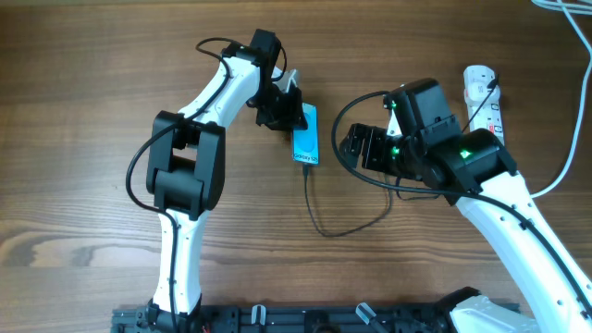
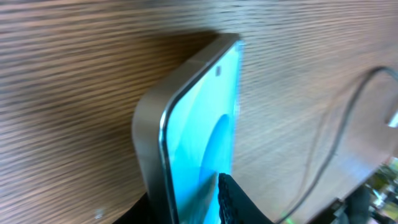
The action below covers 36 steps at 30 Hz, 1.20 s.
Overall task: Plug charger to phone and switch on socket
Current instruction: 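Lower the phone flat onto the table with the left gripper and release, then move the right gripper over the white power strip's switch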
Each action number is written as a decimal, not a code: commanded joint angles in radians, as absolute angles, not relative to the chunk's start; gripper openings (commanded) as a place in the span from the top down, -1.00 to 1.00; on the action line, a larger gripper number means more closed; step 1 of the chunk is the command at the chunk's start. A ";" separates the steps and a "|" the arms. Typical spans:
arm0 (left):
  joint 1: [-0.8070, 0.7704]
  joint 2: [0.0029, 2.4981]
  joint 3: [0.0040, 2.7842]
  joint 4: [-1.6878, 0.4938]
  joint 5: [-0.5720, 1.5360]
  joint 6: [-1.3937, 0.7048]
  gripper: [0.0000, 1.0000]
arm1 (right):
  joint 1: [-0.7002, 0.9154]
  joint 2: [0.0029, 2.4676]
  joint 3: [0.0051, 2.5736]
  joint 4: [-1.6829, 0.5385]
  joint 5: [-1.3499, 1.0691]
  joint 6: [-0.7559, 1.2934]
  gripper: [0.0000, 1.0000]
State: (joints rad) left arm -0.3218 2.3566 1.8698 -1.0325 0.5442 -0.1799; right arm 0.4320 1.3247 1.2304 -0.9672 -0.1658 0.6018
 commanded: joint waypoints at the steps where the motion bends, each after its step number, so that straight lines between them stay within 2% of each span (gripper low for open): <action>1: -0.325 2.370 1.864 -1.046 0.442 -0.164 0.44 | 0.430 1.339 1.249 -0.993 -0.102 0.601 -0.99; 4: -0.325 2.370 1.864 -1.055 0.428 -0.164 0.22 | 0.430 1.339 1.249 -1.037 -0.015 0.602 -0.99; 7: -0.323 2.370 1.864 -1.058 0.425 -0.165 0.21 | 0.430 1.339 1.249 -1.058 0.014 0.601 -0.99; 8: -0.323 2.370 1.864 -1.060 0.425 -0.164 0.07 | 0.430 1.339 1.249 -1.058 0.021 0.602 -0.99; 9: -0.322 2.370 1.864 -1.062 0.425 -0.164 -0.23 | 0.430 1.339 1.249 -1.062 0.030 0.602 -0.97; 14: -0.315 2.358 1.866 -1.098 0.417 -0.165 -0.33 | 0.430 1.339 1.249 -1.076 0.031 0.601 -1.00; 16: -0.302 2.329 1.872 -1.130 0.417 -0.164 -0.46 | 0.430 1.339 1.253 -1.074 0.029 0.573 -0.99; 17: -0.293 2.301 1.872 -1.143 0.416 -0.164 -0.55 | 0.430 1.339 1.269 -1.080 0.030 0.539 -1.00; 19: -0.270 2.213 1.872 -1.150 0.417 -0.165 -0.99 | 0.421 1.339 1.332 -1.122 0.030 0.522 -0.99; 23: -0.239 1.980 1.872 -1.145 0.392 -0.178 -1.00 | 0.307 1.348 1.485 -1.223 0.031 0.495 -0.99; 27: -0.249 1.734 1.872 -1.143 0.201 -0.298 -1.00 | 0.111 1.419 1.600 -1.276 0.031 0.384 -0.99; 29: -0.254 1.628 1.872 -1.138 0.154 -0.315 -1.00 | -0.020 1.489 1.626 -1.226 0.034 0.333 -0.99; 32: -0.252 1.518 1.872 -1.139 0.155 -0.315 -1.00 | -0.122 1.548 1.626 -1.168 0.048 0.333 -0.99; 36: -0.252 1.464 1.872 -1.143 0.155 -0.315 -1.00 | -0.192 1.594 1.626 -1.094 0.159 0.345 -1.00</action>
State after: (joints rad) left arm -0.2512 1.4853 1.8782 -1.1419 0.1822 -0.2985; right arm -0.1490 1.5669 1.6119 -1.1252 0.0563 0.3611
